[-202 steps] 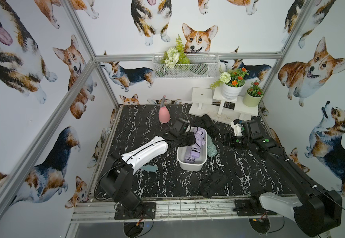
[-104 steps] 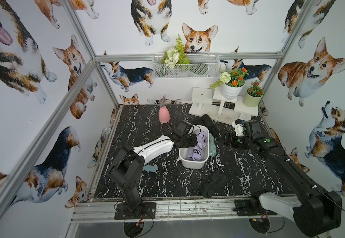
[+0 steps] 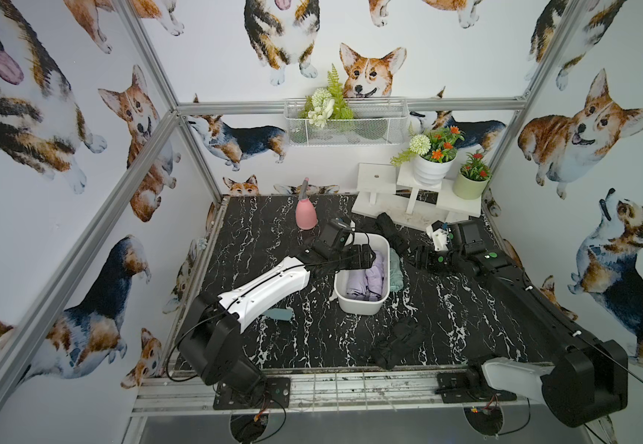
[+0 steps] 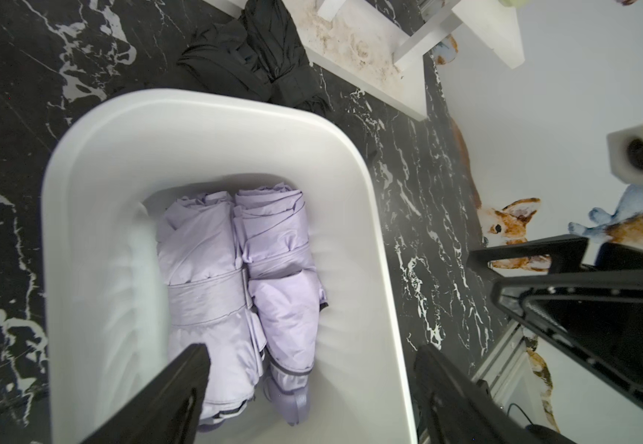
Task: Put the umbrella into the storage box
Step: Place the umbrella in the storage box, then pick up the umbrella from the center of the board.
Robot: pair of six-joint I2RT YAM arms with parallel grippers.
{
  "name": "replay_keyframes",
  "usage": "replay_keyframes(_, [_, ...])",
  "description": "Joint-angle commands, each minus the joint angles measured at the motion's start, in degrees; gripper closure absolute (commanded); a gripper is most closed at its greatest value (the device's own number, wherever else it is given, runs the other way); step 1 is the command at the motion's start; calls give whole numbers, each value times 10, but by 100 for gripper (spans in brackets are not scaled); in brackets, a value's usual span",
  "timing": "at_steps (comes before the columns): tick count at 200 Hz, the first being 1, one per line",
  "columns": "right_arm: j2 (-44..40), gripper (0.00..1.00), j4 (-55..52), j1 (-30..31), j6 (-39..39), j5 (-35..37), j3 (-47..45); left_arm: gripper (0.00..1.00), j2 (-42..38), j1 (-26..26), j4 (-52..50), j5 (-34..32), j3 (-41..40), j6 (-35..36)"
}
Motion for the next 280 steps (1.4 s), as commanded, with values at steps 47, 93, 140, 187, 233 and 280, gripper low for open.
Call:
replay_keyframes(47, [26, 36, -1, 49, -4, 53, 49, 18, -30, 13, -39, -33, 10, 35])
replay_keyframes(93, [17, 32, -33, 47, -4, 124, 46, 17, -98, 39, -84, -67, -4, 61])
replay_keyframes(140, [70, 35, -45, 14, -49, 124, 69, 18, -104, 91, -62, -17, -62, 64])
replay_keyframes(187, [173, 35, -67, 12, -79, 100, 109, 21, -70, 91, -51, 4, -67, 85])
replay_keyframes(233, [249, 31, -23, 25, -38, 72, 101, 22, -57, 92, -48, 7, -66, 94])
replay_keyframes(280, [308, 29, 5, 41, -4, 60, 106, 22, -59, 92, -45, 4, -70, 96])
